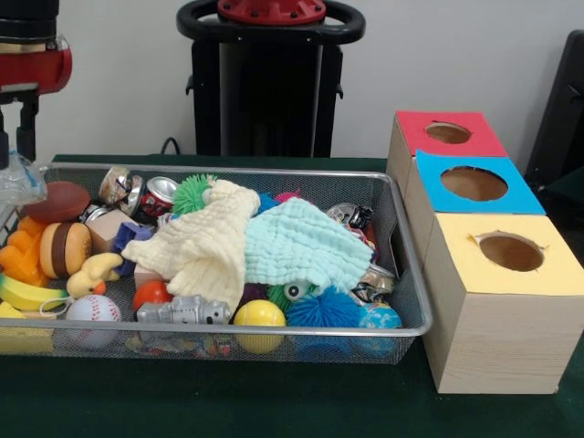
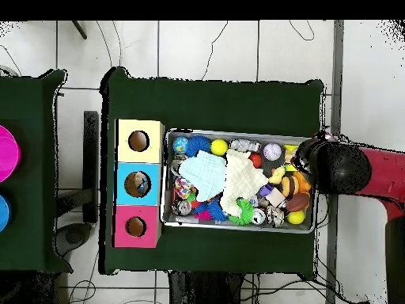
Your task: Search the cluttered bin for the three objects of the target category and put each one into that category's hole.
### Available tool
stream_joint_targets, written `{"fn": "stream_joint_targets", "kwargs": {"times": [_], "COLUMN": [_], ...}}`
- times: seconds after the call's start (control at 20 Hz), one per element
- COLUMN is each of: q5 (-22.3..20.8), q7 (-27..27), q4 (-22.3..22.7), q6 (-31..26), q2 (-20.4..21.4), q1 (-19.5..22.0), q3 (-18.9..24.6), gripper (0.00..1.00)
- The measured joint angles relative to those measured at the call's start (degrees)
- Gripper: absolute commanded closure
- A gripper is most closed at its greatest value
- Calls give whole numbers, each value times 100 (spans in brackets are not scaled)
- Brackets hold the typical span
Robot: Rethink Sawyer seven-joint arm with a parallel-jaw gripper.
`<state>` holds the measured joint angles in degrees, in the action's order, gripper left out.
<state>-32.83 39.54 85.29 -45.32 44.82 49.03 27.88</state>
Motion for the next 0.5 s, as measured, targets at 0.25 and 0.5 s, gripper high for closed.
{"fn": "stream_joint_targets", "kwargs": {"times": [0.25, 0.5], "q5": [-66, -67], "q7": [0, 0], "q4": [-259, -442], "q6": [-473, -1218], "q2": [-12, 80], "q1": [-302, -680], "q3": [-274, -477], "gripper": [100, 100]}}
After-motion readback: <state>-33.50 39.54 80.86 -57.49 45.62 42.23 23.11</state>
